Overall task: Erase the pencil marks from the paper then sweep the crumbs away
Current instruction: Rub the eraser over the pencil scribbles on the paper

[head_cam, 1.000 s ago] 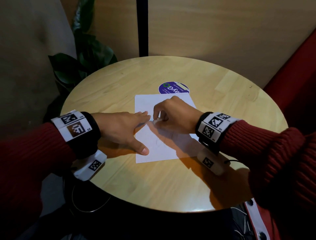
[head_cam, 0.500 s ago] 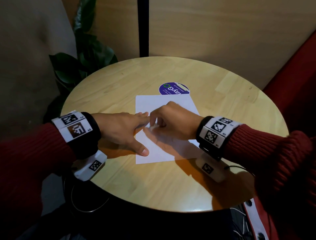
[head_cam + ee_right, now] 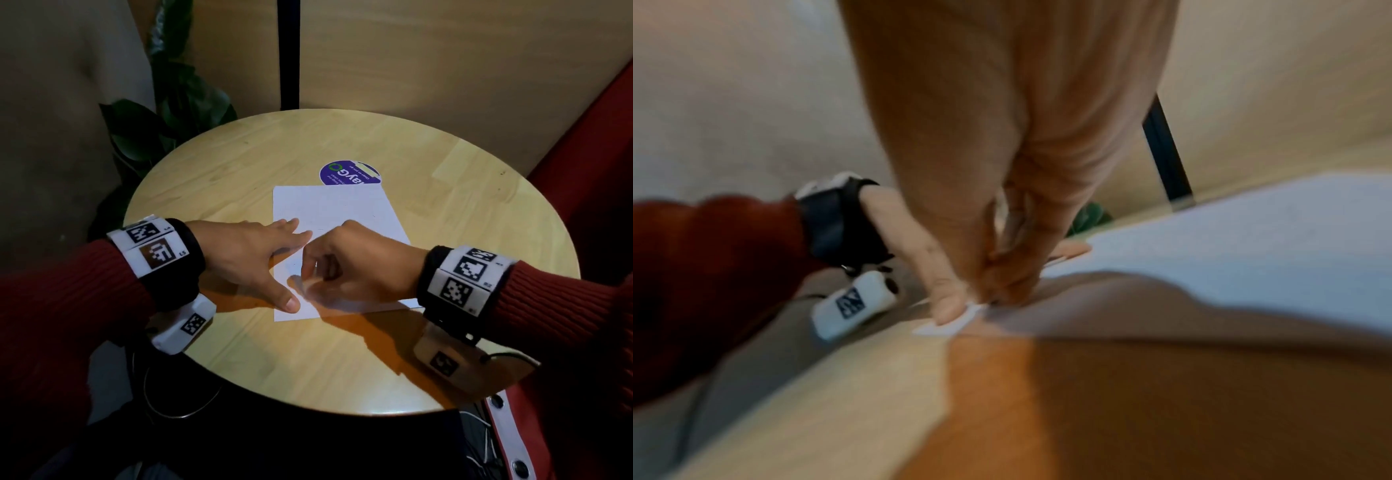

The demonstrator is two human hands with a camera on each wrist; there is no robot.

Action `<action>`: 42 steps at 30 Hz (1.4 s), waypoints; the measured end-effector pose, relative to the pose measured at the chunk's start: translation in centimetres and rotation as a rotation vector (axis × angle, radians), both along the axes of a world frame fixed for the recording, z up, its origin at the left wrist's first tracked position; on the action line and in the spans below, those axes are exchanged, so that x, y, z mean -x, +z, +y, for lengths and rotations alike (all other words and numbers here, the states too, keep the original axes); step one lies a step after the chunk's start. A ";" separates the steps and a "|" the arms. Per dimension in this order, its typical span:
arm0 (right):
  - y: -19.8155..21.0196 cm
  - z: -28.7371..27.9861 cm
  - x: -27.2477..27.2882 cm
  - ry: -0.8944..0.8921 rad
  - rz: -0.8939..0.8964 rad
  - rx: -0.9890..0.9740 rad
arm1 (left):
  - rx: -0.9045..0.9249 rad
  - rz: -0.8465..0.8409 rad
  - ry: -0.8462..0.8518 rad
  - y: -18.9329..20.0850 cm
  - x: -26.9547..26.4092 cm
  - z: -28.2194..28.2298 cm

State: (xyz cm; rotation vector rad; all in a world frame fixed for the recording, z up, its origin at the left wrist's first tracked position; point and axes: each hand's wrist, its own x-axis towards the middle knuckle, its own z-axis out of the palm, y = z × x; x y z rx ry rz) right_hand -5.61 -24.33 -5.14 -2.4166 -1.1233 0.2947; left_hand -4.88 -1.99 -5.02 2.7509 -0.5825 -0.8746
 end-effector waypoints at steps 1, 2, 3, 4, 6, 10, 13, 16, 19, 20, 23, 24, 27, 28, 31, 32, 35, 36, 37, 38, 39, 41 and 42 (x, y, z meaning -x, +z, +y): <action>0.0 -0.1 -0.3 -0.025 -0.038 0.012 | -0.008 -0.009 0.001 0.1 0.0 -0.1; 0.0 -0.2 -0.8 -0.066 -0.076 0.033 | -0.020 -0.016 0.004 0.1 0.0 -0.3; 0.1 -0.2 -1.3 -0.098 -0.093 0.053 | -0.028 -0.021 0.006 0.2 0.1 -0.4; 0.2 -0.3 -1.5 -0.108 -0.089 0.056 | -0.029 -0.018 0.008 0.3 0.1 -0.5; 0.2 -0.1 -0.6 -0.045 -0.044 0.032 | -0.003 -0.003 0.014 0.4 0.2 -0.4; 0.3 0.0 -0.4 -0.025 -0.058 0.043 | -0.009 -0.008 0.005 0.2 0.0 -0.3; 0.4 -0.3 -1.0 -0.045 -0.041 0.021 | -0.012 -0.008 0.009 0.3 0.0 -0.5; 0.3 -0.4 0.5 0.057 0.018 0.006 | 0.001 0.011 0.023 -0.1 -0.2 -0.2; 0.4 -1.0 -0.9 -0.057 -0.069 0.049 | -0.031 -0.002 0.025 -0.1 -0.2 -0.4; 0.5 -1.1 -1.3 -0.083 -0.073 0.059 | -0.036 -0.004 0.029 0.0 -0.2 -0.4; 0.4 -1.0 -0.1 -0.021 0.009 0.017 | -0.024 0.006 0.026 0.0 -0.2 -0.4; 0.4 -1.0 0.5 0.006 0.012 0.010 | -0.020 0.007 0.025 0.0 -0.3 -0.3; 0.5 -1.4 -0.8 -0.075 -0.062 0.047 | -0.041 -0.003 0.023 0.0 -0.3 -0.5; 0.6 -1.5 -1.3 -0.103 -0.084 0.067 | -0.049 -0.005 0.027 0.1 -0.3 -0.6; 0.8 -1.4 -0.9 -0.072 -0.034 0.043 | -0.045 0.005 0.026 0.2 -0.2 -0.7; 0.8 -1.3 -0.3 -0.028 -0.013 0.041 | -0.042 0.009 0.024 0.2 -0.2 -0.7; 0.5 -1.6 -1.1 -0.055 -0.095 0.093 | -0.054 0.003 0.018 0.2 -0.3 -0.5; 0.6 -1.8 -1.9 -0.105 -0.111 0.102 | -0.065 0.001 0.020 0.2 -0.3 -0.5; 0.7 -2.1 -2.3 -0.133 -0.102 0.093 | -0.073 0.000 0.024 0.1 -0.3 -0.5; 0.8 -2.2 -2.2 -0.128 -0.066 0.067 | -0.075 0.004 0.027 0.1 -0.4 -0.5; 0.8 -2.2 -1.7 -0.093 -0.013 0.040 | -0.072 0.012 0.027 0.1 -0.4 -0.5; 0.8 -1.7 0.1 0.004 0.081 0.028 | -0.075 0.025 0.018 -0.1 -0.5 -0.4; 0.6 -1.6 0.3 0.025 0.078 0.034 | -0.081 0.028 0.015 0.0 -0.5 -0.5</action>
